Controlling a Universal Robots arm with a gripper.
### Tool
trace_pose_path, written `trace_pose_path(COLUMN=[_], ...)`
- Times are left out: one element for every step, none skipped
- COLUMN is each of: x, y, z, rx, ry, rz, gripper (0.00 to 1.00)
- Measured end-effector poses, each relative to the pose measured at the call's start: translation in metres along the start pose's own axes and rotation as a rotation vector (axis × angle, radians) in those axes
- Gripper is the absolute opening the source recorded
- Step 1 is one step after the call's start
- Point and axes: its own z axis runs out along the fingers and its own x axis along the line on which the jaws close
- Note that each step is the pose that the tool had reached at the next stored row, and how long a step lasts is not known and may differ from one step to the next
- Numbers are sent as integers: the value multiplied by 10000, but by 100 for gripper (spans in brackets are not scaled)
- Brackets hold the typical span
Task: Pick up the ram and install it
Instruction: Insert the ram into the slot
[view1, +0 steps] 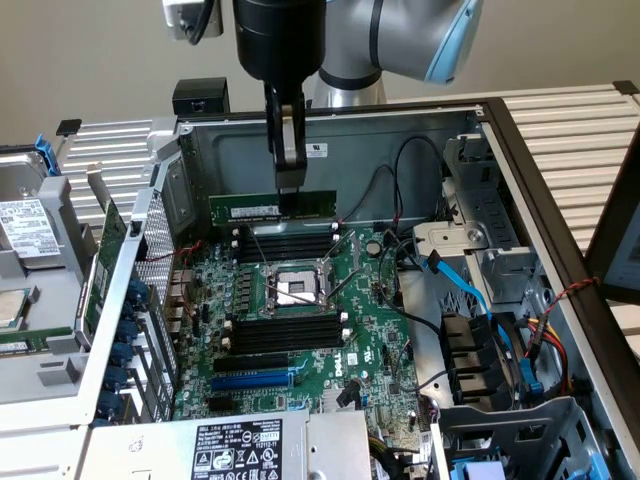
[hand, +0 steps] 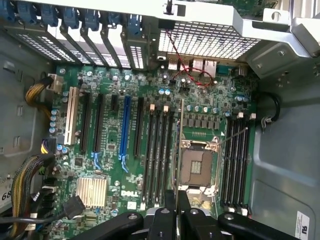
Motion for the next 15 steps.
trace_pose_path(x=[-2,-4,-3,-2,-2,-1,-1,0,1,2,2,3,4,5,6], y=[0,-1,-2,-3,-4,-5,-6,-7,-7,-8,-8,-8,-9,-9,-9], z=[10,21,31,43,54,64,76,87,103,120,138,156,174,193,210], rx=[1,2,6,16,34,55,79,99,115,123,128,132,136,141,146], ry=[34,67,90,97,100,103,105,108,108,107,107,108,107,107,106], rz=[1,1,1,1,7,16,23,29,39,53,71,90,110,136,162], gripper=[13,13,13,13,13,13,13,13,13,13,13,13,13,13,13])
